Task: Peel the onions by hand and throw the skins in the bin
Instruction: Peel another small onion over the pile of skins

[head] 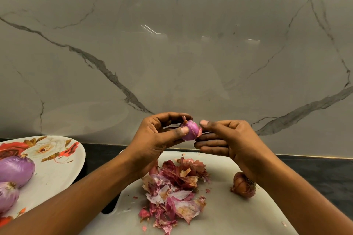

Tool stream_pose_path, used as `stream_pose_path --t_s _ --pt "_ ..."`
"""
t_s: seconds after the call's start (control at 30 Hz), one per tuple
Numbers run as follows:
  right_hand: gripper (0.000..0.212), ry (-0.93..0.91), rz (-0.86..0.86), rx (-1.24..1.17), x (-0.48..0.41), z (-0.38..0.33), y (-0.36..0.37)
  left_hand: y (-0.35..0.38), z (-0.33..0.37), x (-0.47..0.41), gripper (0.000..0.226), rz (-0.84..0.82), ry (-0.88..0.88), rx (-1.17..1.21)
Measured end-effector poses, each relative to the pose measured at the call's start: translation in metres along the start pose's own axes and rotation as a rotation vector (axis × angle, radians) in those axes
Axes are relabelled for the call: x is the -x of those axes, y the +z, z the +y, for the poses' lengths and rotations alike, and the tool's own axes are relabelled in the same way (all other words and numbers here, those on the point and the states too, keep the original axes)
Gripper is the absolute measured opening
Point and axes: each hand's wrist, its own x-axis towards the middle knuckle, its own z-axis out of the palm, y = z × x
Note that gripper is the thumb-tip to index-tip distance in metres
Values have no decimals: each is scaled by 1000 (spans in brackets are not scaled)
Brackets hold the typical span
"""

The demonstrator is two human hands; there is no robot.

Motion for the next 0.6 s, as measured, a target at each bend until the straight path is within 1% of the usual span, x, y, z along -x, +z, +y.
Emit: stream_pose_path --t_s 0.03,0.1,0.17,0.3,0.47,0.6 --pt "31 -6 4 48 0 1 0 1 -1 0 44 3 0 -12" --pt "29 -18 18 90 0 3 0 1 -3 0 45 9 -2 -26" --pt "23 -33 36 71 0 4 -1 1 -3 0 46 28 -4 -24" --pt "21 -42 56 45 0 2 -2 0 -3 -2 47 58 -10 -1" --pt "17 -34 50 80 1 0 -1 -2 -3 -3 43 84 -22 105" --pt "15 -20 67 92 0 0 -1 -3 -2 -5 44 75 -50 175"
